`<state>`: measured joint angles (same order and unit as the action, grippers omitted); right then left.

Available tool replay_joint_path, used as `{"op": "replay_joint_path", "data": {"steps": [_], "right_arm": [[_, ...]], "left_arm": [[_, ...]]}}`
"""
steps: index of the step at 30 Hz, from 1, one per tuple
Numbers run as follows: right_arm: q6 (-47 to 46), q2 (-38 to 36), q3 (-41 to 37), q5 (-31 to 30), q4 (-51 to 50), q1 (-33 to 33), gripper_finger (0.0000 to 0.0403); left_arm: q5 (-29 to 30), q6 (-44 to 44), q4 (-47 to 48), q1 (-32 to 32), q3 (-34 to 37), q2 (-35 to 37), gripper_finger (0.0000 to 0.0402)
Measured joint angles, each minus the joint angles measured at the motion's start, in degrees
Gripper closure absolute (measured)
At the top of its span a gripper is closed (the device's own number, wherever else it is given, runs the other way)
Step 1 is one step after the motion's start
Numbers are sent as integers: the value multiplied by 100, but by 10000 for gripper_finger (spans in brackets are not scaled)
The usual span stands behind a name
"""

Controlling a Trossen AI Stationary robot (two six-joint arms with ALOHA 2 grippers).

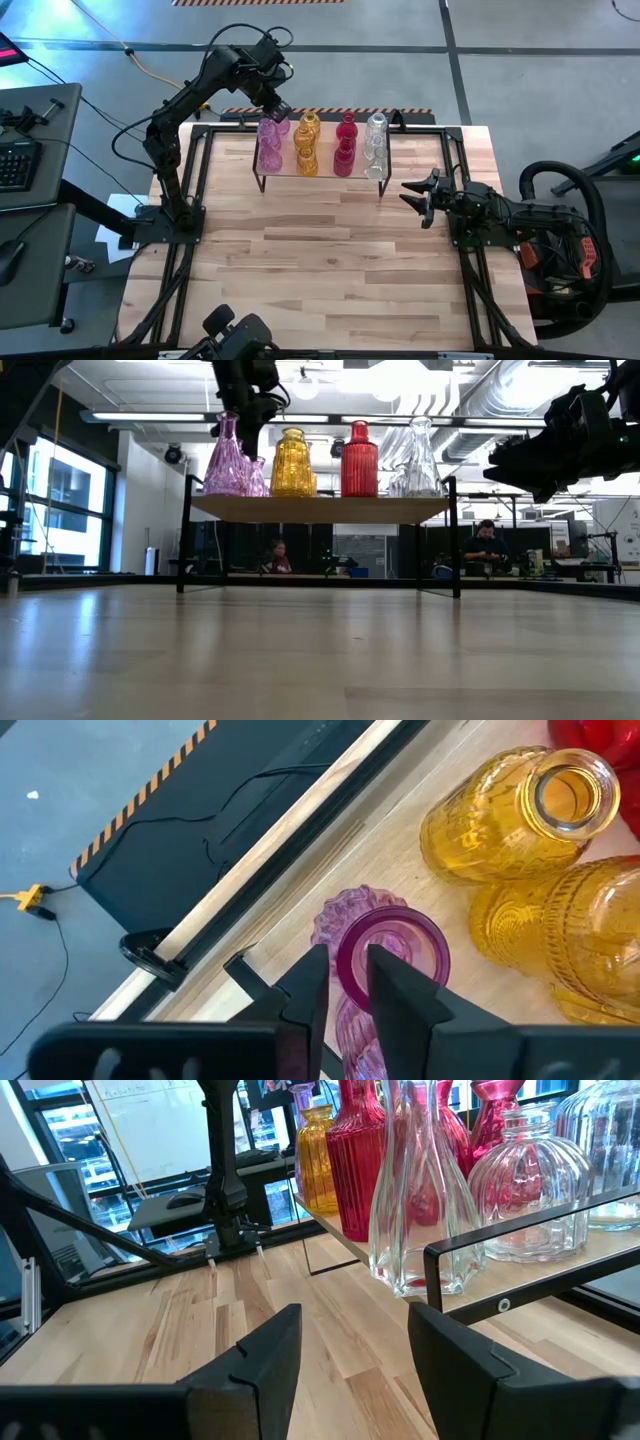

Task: Sort vases onto shelf
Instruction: Adjust the purple vases on the shelf

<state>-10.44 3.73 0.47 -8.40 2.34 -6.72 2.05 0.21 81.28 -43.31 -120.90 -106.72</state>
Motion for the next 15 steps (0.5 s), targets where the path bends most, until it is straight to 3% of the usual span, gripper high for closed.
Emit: {"op": "replay_joint_path", "data": {"steps": [6, 15], "right_arm": [[0, 0, 0, 0, -1, 2, 233], [0, 0, 0, 0, 0, 1, 233]], "left_arm": [[4, 1, 6, 0, 7, -2, 332], [2, 1, -33, 4, 5, -135, 368]]}}
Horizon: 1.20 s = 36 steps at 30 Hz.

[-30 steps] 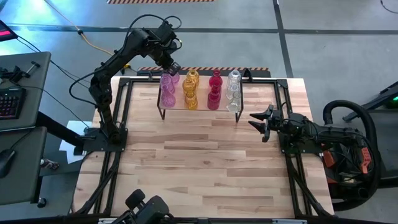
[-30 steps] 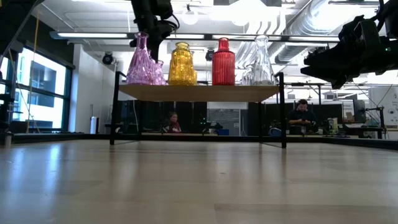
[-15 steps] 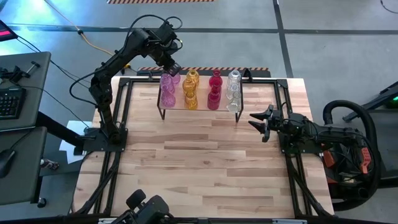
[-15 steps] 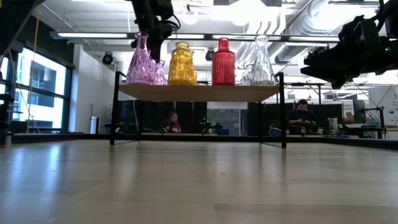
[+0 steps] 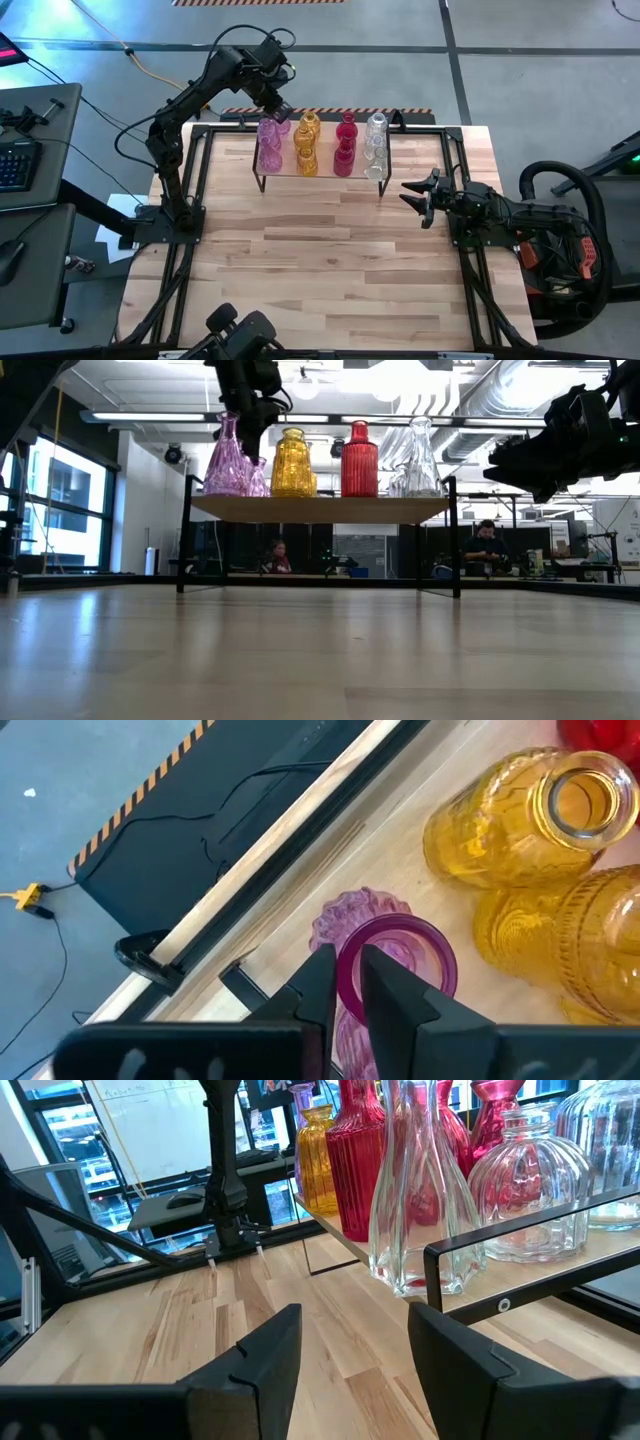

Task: Sort vases onto shelf
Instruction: Adjust the purple vases on the shelf

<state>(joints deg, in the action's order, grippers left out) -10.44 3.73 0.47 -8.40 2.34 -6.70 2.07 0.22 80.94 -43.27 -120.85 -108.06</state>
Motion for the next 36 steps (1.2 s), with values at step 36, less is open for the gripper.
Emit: {"op": "replay_joint_path", "data": {"steps": [36], "right_arm": [[0, 0, 0, 0, 1, -2, 233]], "left_arm": [[317, -76, 374, -113, 4, 104, 382]]}}
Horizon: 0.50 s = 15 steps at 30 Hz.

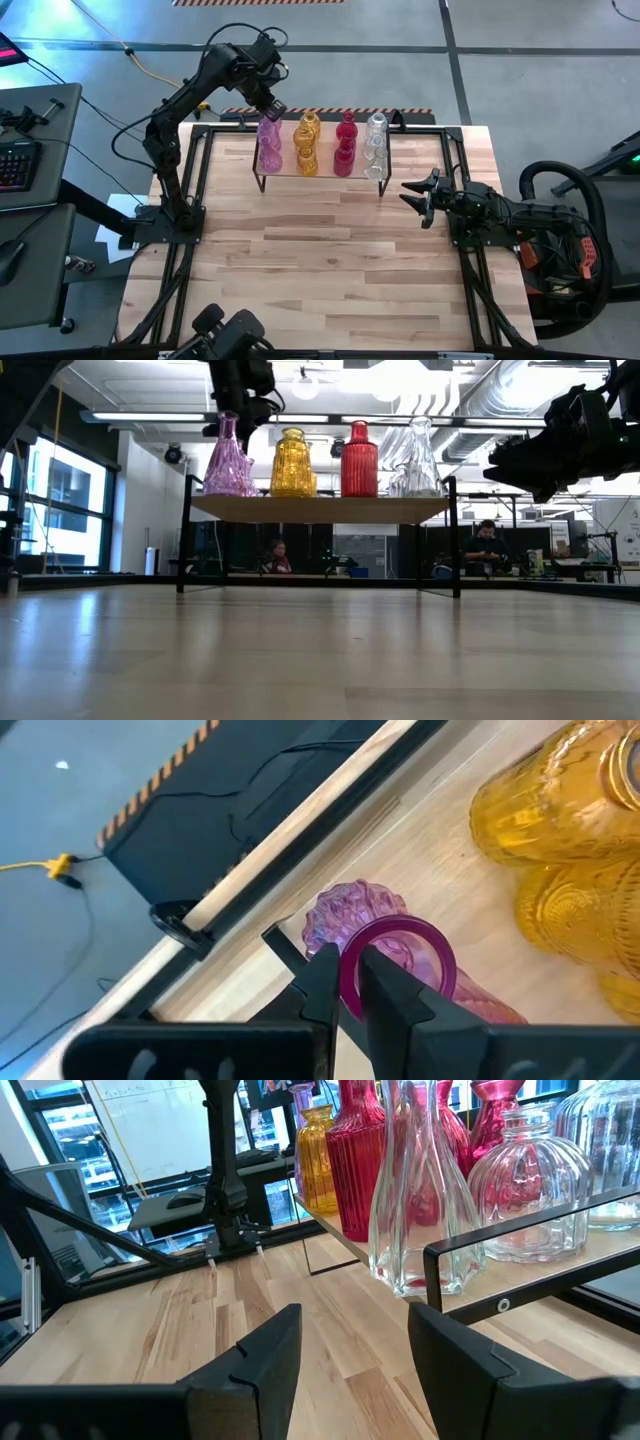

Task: Sort vases onto shelf
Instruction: Adjust the purple vases on the shelf

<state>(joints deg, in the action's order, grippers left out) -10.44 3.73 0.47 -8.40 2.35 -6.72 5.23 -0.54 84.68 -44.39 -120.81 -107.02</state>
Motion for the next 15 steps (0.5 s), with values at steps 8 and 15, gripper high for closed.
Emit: {"op": "replay_joint_path", "data": {"steps": [8, 15], "right_arm": [[0, 0, 0, 0, -1, 1, 233], [0, 0, 0, 0, -2, 0, 233]], "left_arm": [[-318, -38, 21, -75, 2, 0, 371], [-323, -72, 15, -75, 2, -2, 369]]}}
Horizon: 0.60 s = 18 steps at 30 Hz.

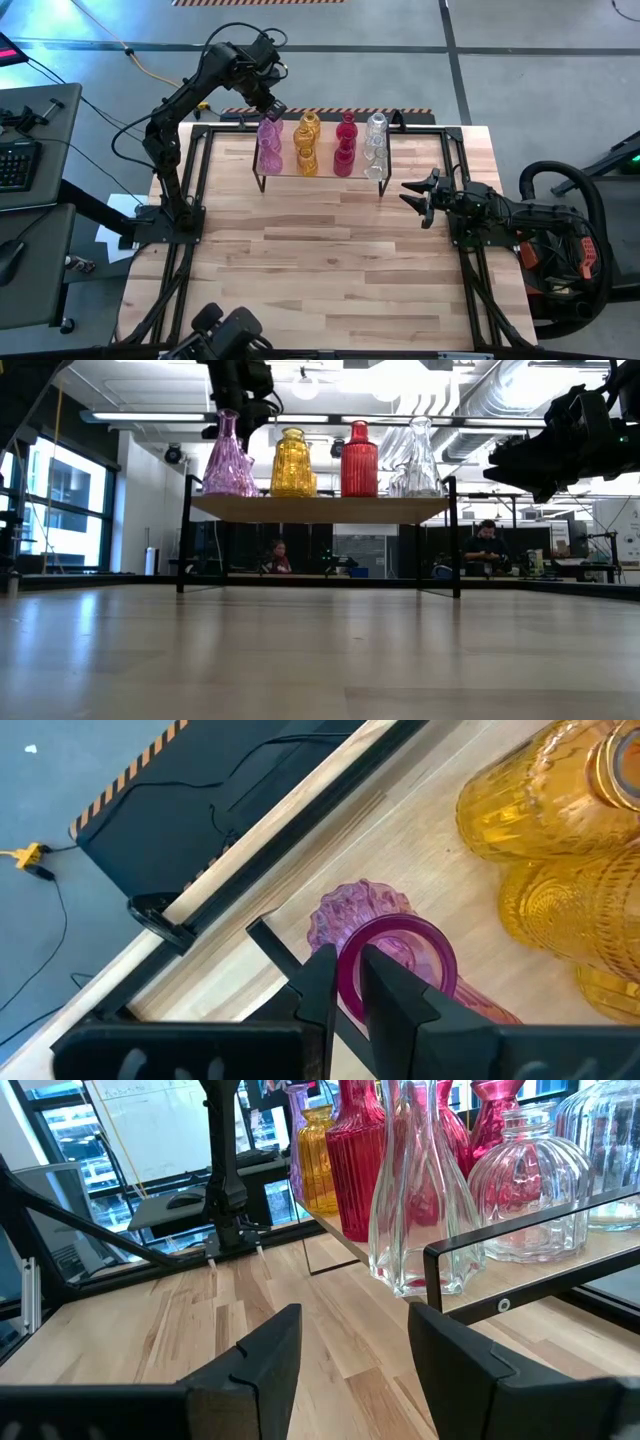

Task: Sort vases onto shelf
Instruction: Adjust the purple vases on the shelf

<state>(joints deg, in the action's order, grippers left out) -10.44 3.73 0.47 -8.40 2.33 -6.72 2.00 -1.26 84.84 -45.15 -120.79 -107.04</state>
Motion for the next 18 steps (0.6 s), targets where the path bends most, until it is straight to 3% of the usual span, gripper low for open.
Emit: {"op": "replay_joint_path", "data": {"steps": [18], "right_arm": [[0, 0, 0, 0, 0, 0, 233]], "left_arm": [[-110, -65, -20, -61, 0, 0, 368]]}}
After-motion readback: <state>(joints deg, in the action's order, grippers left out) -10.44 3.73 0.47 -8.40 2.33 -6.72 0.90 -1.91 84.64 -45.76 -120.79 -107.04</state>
